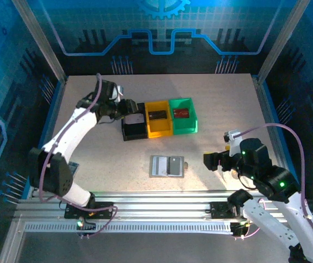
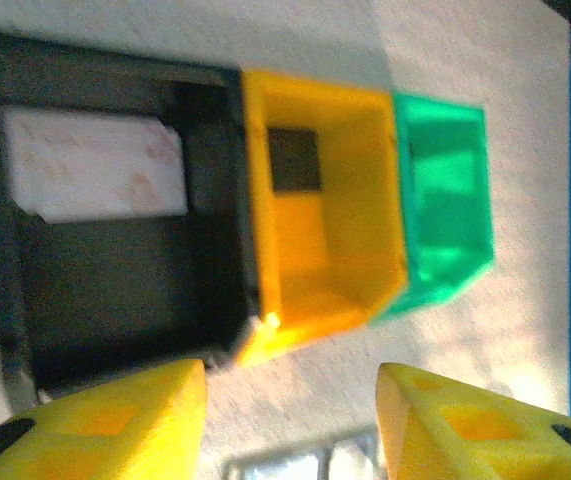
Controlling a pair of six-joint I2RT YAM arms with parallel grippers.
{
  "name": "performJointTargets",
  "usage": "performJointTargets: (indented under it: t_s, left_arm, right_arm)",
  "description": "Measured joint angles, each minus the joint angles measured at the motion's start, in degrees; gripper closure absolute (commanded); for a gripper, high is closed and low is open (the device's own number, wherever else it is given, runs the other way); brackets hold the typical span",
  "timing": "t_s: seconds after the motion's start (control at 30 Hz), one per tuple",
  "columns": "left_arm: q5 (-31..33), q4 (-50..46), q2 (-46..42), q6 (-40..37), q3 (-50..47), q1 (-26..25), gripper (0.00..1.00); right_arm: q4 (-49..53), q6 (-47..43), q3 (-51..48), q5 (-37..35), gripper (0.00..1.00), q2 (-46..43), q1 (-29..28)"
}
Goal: Take the credit cards out of the card holder
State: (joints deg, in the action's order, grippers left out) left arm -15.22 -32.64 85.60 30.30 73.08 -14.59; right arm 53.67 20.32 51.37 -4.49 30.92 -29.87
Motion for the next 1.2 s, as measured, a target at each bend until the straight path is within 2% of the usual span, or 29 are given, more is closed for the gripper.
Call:
performJointTargets:
  t_s: [0.17, 0.33, 0.57, 0.77, 1.03, 1.13, 1.2]
  left_arm:
    - [-0.7, 1.9, -4.8, 6.1, -9.6, -9.3, 0.48]
    - [-1.5, 5.5, -5.6, 12.4, -16.2, -15.4, 0.47]
    - [-1.6, 12.5, -5.7, 19.4, -20.5, -23.2, 0.47]
    - [-1.5, 17.8, -4.1, 23.2, -23.0, -27.5, 0.49]
    - [-1.5, 23.4, 0.4, 26.4, -25.7, -30.0, 0.54]
    - [-1.5, 24.3, 1.6, 26.8, -26.2, -30.2, 0.56]
    - [-1.5, 24.9, 2.1, 26.8, -26.4, -30.3, 0.57]
  right_arm:
    - [1.0, 0.9, 1.4, 1.0, 0.01, 4.1, -0.1]
    - [0.8, 4.1, 2.9, 2.9, 0.03, 6.6, -0.9]
    - [-4.7, 11.6, -2.0, 4.8, 0.09, 10.3, -6.8]
    - [-9.4, 17.5, -7.2, 3.1, 0.19, 15.8, -11.5]
    - [-16.2, 22.9, -11.4, 3.0, 0.38, 20.9, -11.8]
    - [-18.4, 24.1, -12.1, 3.0, 0.49, 23.2, -11.9]
    - [-19.7, 24.5, -12.5, 3.0, 0.51, 24.7, -11.9]
